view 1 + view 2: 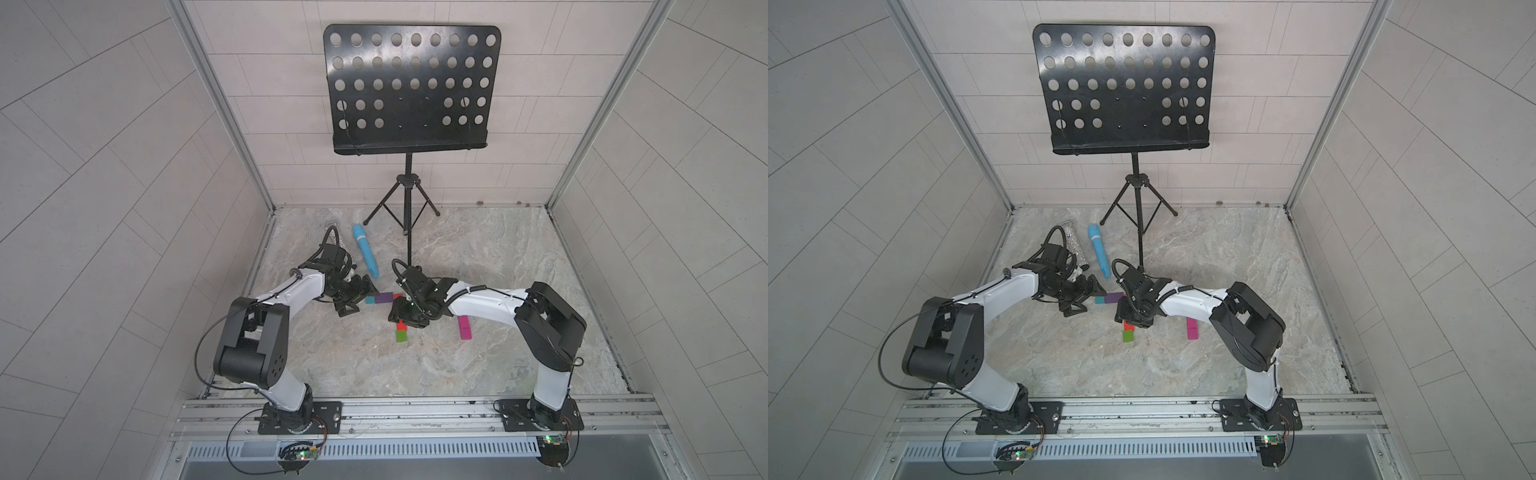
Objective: Assemble the number 7 with building blocks
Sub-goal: Adjust the building block at the center of the board.
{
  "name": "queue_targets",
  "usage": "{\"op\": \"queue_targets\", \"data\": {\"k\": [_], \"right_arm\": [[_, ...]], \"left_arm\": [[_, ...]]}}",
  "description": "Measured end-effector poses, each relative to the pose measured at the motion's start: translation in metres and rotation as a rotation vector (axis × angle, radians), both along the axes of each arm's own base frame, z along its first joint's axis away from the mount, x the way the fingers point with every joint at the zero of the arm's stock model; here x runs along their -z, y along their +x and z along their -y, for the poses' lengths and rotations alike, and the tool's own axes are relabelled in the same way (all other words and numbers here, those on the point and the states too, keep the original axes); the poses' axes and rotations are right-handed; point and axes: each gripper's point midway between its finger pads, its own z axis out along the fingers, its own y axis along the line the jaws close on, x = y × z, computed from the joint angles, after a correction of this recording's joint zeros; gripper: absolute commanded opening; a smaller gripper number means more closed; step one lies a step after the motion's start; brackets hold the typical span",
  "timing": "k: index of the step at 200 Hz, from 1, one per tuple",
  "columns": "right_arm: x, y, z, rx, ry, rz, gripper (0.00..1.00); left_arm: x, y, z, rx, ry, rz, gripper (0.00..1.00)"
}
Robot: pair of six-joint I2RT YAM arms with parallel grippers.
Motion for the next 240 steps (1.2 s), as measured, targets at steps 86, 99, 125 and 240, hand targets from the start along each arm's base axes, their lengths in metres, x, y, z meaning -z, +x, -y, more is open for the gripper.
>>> {"op": "queue_targets", "data": {"k": [86, 99, 125, 240], "right_arm": [[0.0031, 0.0004, 0.0066, 0.009, -0.035, 0.004, 0.59], [0.0033, 0.0001, 0.0069, 0.008, -0.037, 0.004, 0.59], [0.0033, 0.0001, 0.0069, 0.005, -0.037, 0.005, 0.59], [0.0085, -0.0018, 0.0019, -0.004, -0.020, -0.016, 0.59]], "left_arm": [[-0.0093, -0.0033, -0.0007, -0.009, -0.007, 0.024, 0.91], [-0.0093, -0.0046, -0.0010, -0.011, -0.008, 0.023, 0.91], [-0.0082, -0.0059, -0.0013, -0.013, -0.007, 0.018, 0.91], [-0.0085, -0.0057, -0.0011, -0.014, -0.009, 0.018, 0.91]]}}
